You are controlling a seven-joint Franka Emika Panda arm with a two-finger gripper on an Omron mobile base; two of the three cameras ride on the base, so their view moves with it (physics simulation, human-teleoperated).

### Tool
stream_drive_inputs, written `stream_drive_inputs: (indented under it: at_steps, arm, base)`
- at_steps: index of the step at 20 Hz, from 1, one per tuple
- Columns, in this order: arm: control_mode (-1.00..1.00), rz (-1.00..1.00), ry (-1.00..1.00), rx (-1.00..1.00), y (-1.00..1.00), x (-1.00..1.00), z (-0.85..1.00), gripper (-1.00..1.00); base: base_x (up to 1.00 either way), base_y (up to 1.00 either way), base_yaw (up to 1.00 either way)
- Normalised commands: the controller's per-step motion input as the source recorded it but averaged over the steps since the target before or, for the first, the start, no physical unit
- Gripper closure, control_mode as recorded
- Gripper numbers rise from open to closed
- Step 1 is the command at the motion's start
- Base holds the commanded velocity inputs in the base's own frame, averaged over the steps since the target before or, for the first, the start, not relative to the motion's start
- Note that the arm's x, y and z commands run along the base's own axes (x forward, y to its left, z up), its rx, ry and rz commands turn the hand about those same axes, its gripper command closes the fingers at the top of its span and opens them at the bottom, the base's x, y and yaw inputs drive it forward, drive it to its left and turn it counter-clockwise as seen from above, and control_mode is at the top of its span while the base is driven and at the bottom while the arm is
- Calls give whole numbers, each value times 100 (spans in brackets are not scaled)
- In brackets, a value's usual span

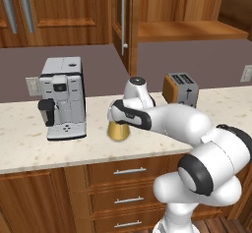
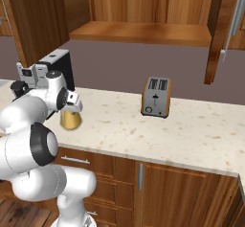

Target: There is a tray on the dining counter. Grab the cup, mug, and pitcher and place them on the tray. The pitcher may be placed next to the tray if it cannot fit the tray.

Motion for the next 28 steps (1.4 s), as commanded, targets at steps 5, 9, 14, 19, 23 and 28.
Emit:
stream_drive_inputs:
  at_steps: [5,9,14,19,23,28]
  arm:
    - [-100,0,0,0,0,4,0,-100]
    - [-100,0,0,0,3,0,0,-100]
    - [-100,0,0,0,3,3,0,-100]
    - [-100,0,0,0,1,3,0,-100]
    - [-100,0,0,0,0,0,0,-100]
    - [-100,0,0,0,0,0,0,-100]
  base:
    - [0,0,0]
    - [0,0,0]
    - [0,0,0]
    - [0,0,0]
    - [0,0,0]
    - [0,0,0]
